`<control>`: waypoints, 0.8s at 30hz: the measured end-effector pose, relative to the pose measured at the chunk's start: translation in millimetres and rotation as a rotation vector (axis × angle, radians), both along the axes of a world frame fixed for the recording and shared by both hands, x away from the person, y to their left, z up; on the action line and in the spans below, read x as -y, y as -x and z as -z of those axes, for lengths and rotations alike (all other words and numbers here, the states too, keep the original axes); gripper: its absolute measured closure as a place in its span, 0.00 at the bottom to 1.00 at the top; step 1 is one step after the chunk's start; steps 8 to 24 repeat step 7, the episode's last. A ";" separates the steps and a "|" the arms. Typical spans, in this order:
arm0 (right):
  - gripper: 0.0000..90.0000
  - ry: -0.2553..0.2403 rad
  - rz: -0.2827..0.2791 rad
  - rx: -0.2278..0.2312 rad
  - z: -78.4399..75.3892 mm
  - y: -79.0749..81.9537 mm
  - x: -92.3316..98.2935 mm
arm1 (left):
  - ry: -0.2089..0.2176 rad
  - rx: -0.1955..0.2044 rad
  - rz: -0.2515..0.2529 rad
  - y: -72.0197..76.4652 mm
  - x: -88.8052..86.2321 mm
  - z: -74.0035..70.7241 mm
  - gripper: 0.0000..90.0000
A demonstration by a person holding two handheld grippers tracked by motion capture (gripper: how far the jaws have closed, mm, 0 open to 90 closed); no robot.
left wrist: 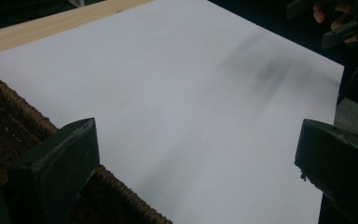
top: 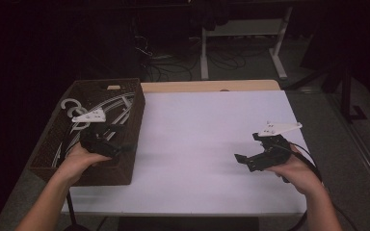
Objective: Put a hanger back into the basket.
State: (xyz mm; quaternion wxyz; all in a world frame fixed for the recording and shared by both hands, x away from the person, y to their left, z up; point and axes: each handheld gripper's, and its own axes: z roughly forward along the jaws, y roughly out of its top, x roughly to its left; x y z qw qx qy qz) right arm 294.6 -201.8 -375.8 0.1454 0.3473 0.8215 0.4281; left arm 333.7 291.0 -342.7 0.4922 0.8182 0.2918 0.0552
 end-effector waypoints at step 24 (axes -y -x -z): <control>0.02 -0.003 -0.004 0.005 -1.3 0.4 0.5 | -0.006 0.002 0.001 1.3 -0.5 -0.4 0.00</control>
